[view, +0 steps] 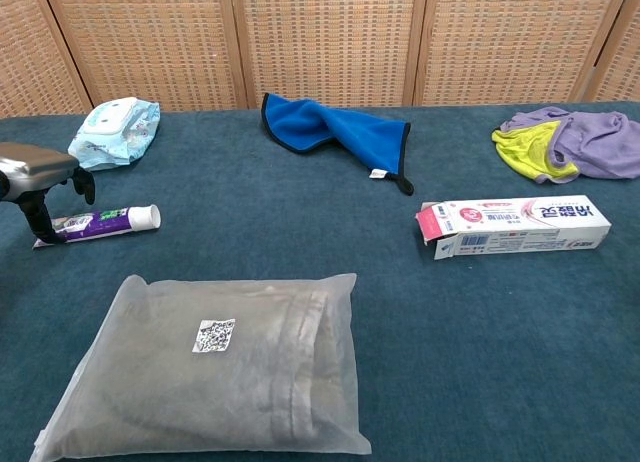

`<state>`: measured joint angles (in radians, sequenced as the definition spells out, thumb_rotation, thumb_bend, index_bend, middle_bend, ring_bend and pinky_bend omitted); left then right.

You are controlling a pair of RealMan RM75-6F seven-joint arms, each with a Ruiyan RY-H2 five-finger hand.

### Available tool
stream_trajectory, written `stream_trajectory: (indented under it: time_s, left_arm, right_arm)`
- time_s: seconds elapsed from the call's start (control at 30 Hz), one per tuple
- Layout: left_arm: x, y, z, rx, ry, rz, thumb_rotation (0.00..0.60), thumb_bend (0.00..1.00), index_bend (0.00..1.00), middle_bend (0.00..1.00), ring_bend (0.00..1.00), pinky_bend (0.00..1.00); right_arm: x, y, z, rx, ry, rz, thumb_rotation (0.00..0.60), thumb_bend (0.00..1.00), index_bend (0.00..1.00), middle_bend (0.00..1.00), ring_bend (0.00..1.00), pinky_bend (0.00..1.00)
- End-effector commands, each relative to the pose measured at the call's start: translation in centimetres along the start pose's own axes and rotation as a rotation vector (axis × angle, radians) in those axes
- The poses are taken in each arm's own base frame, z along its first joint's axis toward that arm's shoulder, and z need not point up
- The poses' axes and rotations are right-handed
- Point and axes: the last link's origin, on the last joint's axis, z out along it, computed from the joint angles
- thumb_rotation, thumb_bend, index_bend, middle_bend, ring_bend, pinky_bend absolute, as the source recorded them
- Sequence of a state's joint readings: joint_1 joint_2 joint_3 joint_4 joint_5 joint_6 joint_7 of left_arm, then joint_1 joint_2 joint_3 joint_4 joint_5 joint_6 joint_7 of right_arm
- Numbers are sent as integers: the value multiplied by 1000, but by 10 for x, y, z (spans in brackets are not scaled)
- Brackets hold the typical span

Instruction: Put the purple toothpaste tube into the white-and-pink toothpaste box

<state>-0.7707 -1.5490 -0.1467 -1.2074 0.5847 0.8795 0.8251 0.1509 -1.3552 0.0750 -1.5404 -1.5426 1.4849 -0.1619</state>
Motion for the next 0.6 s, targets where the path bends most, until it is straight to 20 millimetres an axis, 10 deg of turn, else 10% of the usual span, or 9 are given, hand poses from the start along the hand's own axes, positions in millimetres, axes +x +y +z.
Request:
stream_trajectory:
  time_s: [0.03,0.4,0.6]
  left_arm:
    - [-1,3,2,1,-4,7,600,266,308,242,187,273]
    - [-9,13,8,-5,-21,9,600,266,373,296,241,314]
    - [-12,17,9,-6,6,8,600,266,610,499,416,441]
  right_arm:
    - [0,1,0,-2,0,0,600,80,0,0,0,0]
    - [0,1,0,-3,-1,1,600,79,0,0,0,0]
    - [0,1,0,-2,6,5,600,79,0,0,0,0]
